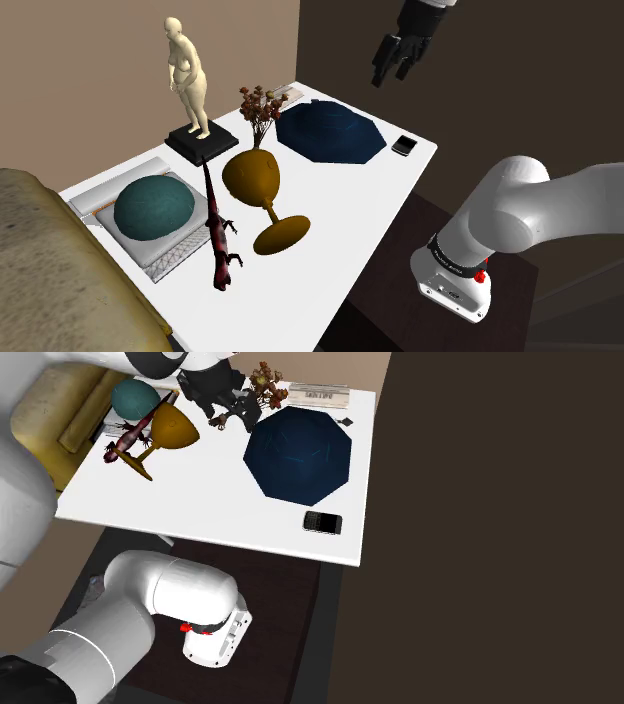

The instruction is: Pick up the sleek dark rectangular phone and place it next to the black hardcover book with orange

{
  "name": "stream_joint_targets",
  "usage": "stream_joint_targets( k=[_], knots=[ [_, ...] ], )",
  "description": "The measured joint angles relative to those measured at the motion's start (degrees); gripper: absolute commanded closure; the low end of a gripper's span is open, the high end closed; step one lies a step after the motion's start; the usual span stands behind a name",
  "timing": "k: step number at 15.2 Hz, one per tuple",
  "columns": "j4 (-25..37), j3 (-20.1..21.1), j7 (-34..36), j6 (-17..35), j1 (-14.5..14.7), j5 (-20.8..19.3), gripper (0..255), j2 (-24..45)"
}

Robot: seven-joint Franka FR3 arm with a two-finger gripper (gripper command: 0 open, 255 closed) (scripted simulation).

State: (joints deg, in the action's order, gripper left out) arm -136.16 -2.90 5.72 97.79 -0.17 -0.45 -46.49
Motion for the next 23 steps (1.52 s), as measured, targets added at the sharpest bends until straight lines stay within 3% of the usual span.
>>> stream_joint_targets(
  k=[4, 23],
  knots=[
    [-2.0, -0.7, 2.8, 2.4, -2.2, -0.3, 0, 1.0],
    [-14.8, -10.2, 26.0, 25.3, -22.1, -3.4, 0, 15.9]
  ],
)
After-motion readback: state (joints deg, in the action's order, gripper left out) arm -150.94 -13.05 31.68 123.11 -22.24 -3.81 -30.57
